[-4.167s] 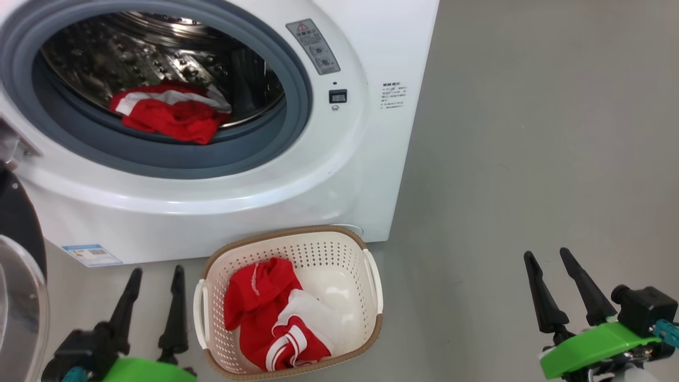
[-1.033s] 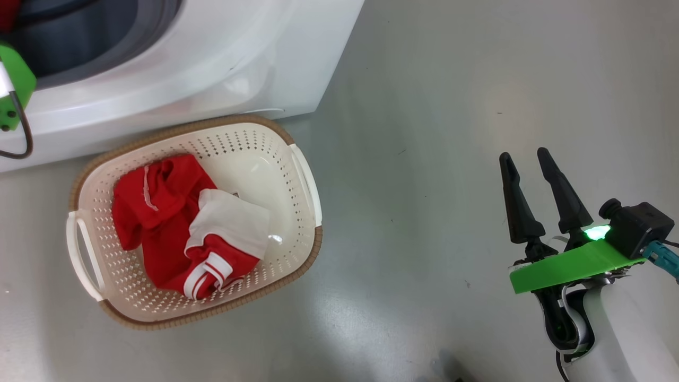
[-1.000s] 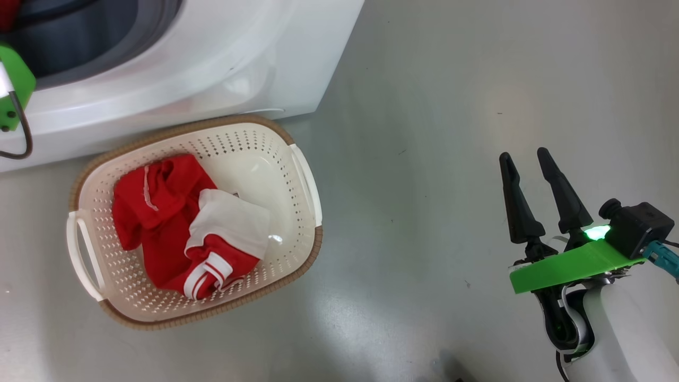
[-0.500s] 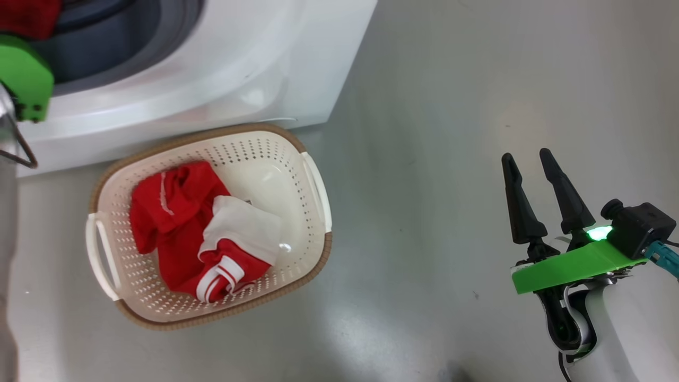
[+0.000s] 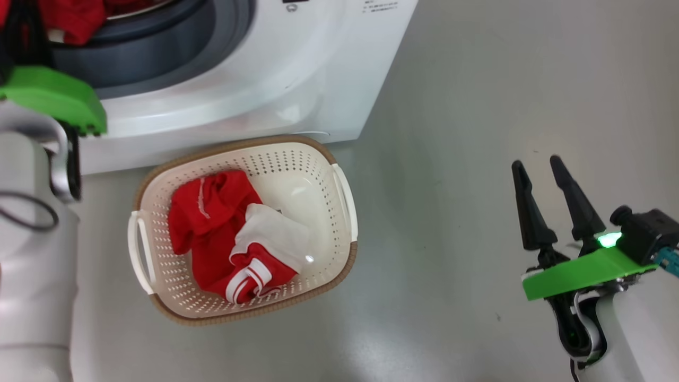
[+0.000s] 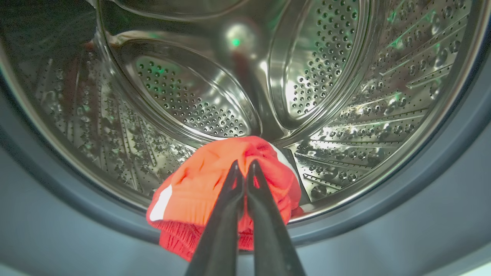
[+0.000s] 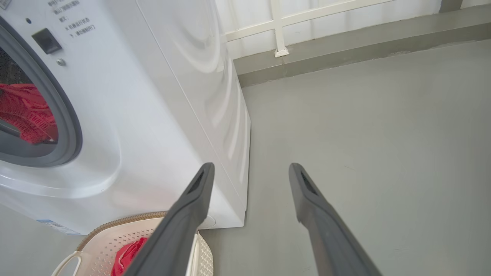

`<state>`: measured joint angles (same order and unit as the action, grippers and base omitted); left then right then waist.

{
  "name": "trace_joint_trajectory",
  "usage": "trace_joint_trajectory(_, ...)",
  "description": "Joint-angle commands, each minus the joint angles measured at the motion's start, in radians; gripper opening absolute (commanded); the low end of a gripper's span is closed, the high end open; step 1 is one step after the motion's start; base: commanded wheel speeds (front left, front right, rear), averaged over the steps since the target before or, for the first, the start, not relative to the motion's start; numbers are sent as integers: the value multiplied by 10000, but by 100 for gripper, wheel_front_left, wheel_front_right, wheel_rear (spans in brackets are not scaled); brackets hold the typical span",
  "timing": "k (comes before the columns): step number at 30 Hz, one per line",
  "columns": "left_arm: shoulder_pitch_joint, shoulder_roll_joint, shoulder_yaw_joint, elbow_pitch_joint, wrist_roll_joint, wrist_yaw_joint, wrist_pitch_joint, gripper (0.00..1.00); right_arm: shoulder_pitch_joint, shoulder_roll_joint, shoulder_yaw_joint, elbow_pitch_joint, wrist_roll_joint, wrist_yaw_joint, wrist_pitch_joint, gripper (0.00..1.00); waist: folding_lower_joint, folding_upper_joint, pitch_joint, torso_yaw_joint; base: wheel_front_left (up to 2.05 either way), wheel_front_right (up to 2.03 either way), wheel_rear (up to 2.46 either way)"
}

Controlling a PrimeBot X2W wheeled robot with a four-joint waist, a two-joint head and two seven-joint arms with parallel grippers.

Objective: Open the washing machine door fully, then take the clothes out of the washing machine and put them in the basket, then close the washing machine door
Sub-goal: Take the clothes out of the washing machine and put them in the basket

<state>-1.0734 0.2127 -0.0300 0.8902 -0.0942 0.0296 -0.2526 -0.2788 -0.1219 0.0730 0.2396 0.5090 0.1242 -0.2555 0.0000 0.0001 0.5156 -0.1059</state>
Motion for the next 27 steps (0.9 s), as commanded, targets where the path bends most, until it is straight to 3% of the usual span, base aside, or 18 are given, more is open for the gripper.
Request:
trace_joint_trajectory(1,486,343,363,-799,-179,-73,-89,0,371,-111,128,-197,5,65,-63,100,0,-1,-148,142,0,0,0)
trace_joint_trajectory(27,5002,-1476,2709,-8340,-595,-1370,-91,0,594,-234,51,-219,75,65,-63,100,0,-1,-444,466,0,0,0)
